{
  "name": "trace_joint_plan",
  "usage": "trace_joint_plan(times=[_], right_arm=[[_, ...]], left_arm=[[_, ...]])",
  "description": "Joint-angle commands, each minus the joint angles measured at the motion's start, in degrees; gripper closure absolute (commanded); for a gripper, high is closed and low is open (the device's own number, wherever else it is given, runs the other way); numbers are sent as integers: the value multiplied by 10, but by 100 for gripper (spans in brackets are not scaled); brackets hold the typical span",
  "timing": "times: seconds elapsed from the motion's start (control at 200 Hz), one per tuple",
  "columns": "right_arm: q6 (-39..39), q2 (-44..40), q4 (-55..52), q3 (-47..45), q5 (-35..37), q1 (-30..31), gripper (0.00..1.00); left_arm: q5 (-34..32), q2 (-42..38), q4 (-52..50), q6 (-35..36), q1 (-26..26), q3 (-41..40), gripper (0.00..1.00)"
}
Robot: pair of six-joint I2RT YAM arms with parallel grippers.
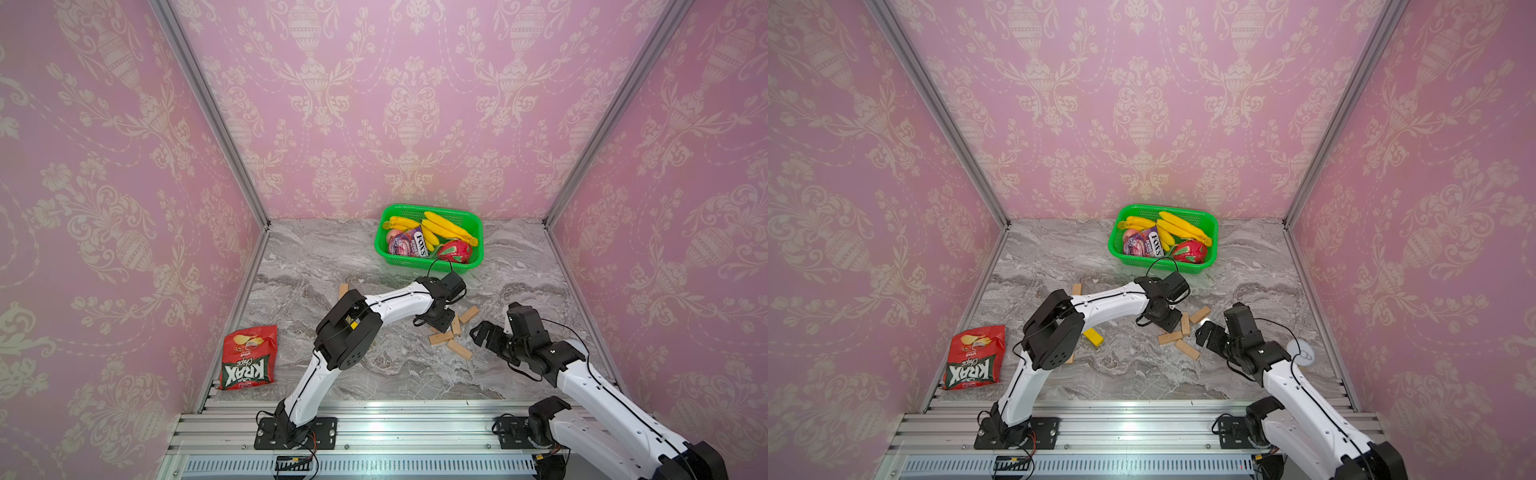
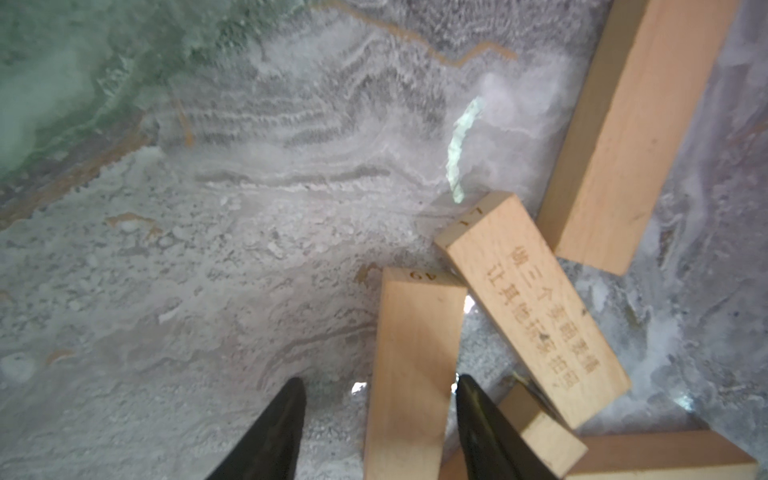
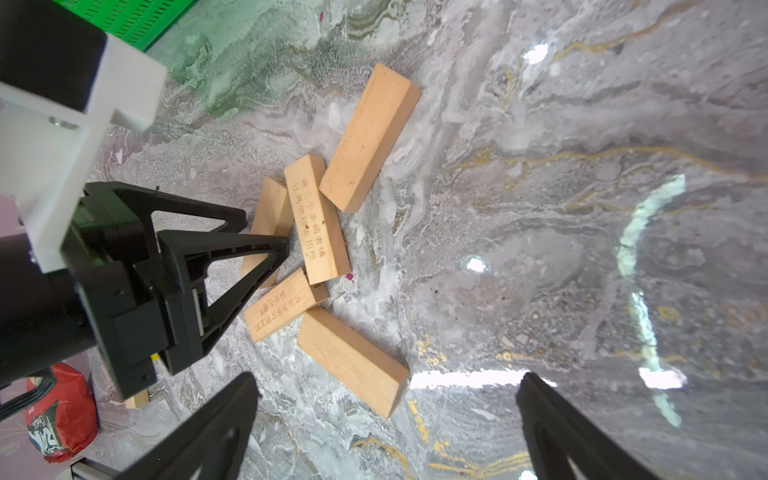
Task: Assemble the letter k with building blocks
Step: Pick up the building block from the center of the board.
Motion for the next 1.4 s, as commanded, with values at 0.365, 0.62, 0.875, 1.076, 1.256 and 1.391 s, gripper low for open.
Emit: trace_joint_plan(times=[0.365,0.62,0.875,1.076,1.256,1.391], right_arm=[[-18,5,1,13,-11,-11,0],[-7,-6,16,-6,-17,-14,0],[-15,25,33,6,-23,-16,0],[-21,44,47,5,-29,-16,0],[-19,57,59,7,-35,-17,0],[-27,62,60,13,-38,-17,0]], left_arm=[[-26,11,-21,-2,-12,-5,43],[-38,9,-28,1,-12,-7,46],[-48,12,-31,-6,-12,-6,57],[-54,13,-38,-7,-12,2,59],[-53,6,-50,-13,-9,18,67],[-27,-6,-35,-33,5,8,74]])
